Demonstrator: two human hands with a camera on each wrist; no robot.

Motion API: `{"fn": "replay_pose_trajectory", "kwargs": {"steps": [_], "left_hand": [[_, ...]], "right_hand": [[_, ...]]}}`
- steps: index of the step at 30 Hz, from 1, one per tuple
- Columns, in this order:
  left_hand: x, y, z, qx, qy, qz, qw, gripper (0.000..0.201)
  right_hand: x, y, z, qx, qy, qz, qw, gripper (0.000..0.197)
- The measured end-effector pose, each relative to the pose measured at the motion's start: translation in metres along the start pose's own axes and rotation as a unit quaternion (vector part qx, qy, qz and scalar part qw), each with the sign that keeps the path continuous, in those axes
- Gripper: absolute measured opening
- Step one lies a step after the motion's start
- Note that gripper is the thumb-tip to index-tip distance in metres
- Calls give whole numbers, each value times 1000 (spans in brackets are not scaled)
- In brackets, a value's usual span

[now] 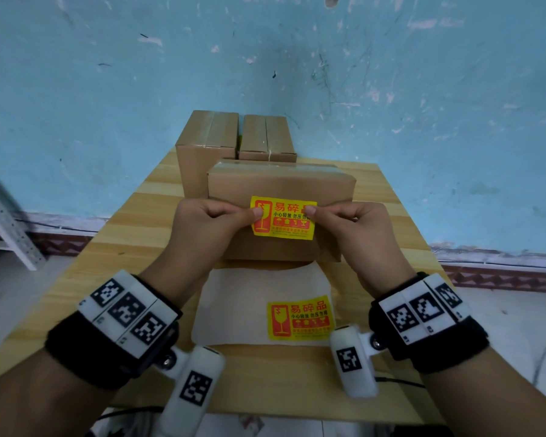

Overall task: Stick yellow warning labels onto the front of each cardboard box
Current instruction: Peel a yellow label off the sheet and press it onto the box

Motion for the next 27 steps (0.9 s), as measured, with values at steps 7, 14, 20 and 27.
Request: {"fn": "replay_pose_trajectory", "kwargs": {"steps": [7,14,20,27], "left_hand": [[-3,1,-3,-8,-8,11,1000,17],[0,2,-1,-17,1,7,1000,17],[-2,2,-5,-7,-3,10,1000,21],[-2,1,-1,-4,7,9,1000,15]], "right_hand": [[0,0,0,7,-2,5,1000,16],[-2,0,3,1,8,21,1000,16],[-4,1,6,10,-9,33,999,17],[-2,-3,13,11,-19,66,998,60]]}}
Point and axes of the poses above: each hand's wrist, its own x-axis away from the middle knuckle, its own y-axis out of the palm, z = x × y, the point moved 2 cm from there along -x, towards the middle knuckle, and after that the axes turned 9 degrees about x, right-handed, at the moved point
